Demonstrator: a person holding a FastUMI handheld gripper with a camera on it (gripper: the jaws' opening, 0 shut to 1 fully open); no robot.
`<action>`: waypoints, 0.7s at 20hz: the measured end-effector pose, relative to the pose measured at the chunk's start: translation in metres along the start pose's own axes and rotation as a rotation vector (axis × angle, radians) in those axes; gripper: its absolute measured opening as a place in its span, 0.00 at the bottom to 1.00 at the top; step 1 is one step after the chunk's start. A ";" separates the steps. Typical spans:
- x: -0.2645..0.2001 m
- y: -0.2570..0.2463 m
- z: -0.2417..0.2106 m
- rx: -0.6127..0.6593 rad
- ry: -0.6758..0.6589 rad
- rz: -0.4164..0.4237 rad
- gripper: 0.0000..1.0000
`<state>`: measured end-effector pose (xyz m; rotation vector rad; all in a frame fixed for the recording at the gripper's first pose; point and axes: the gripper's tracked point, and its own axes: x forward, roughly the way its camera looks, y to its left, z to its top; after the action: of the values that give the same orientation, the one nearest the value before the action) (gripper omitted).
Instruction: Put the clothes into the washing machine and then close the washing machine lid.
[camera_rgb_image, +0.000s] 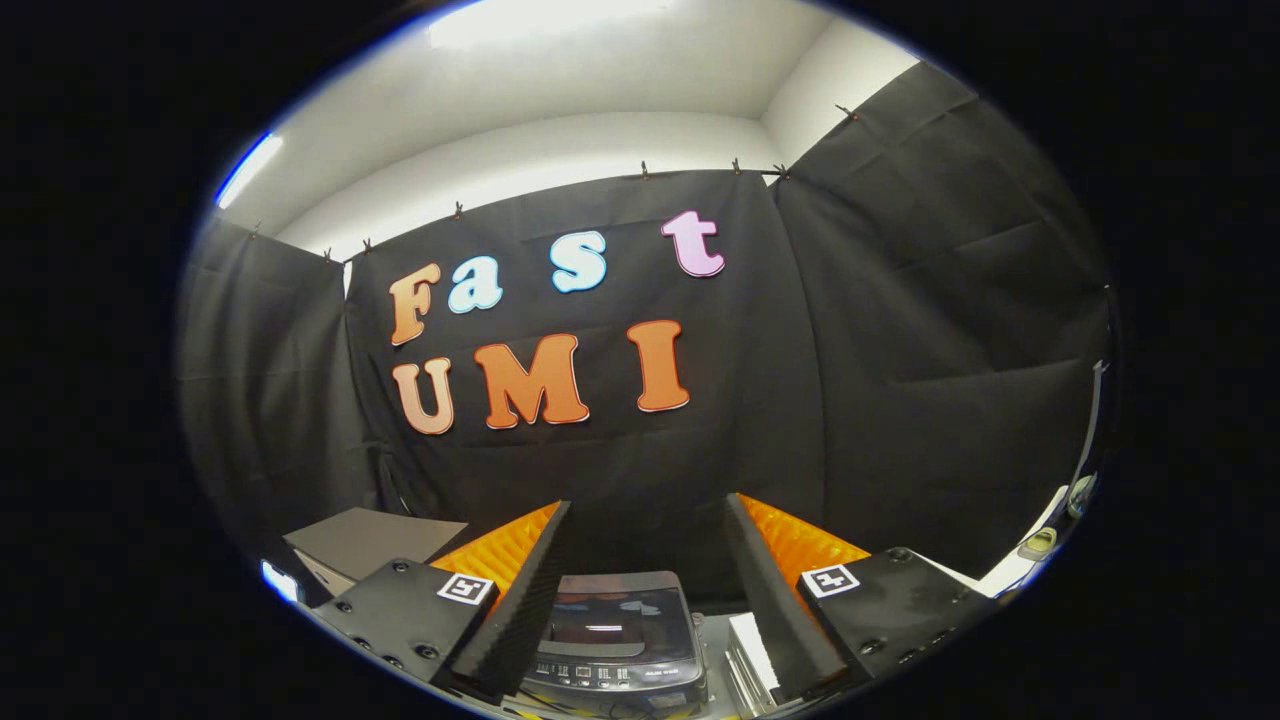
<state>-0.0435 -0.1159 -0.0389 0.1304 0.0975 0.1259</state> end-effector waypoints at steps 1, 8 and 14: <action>0.004 0.000 -0.002 0.002 0.005 -0.002 0.96; 0.028 0.012 -0.006 0.019 -0.002 -0.041 0.96; 0.048 0.048 0.000 0.036 -0.045 -0.063 0.96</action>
<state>-0.0020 -0.0624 -0.0369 0.1654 0.0586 0.0588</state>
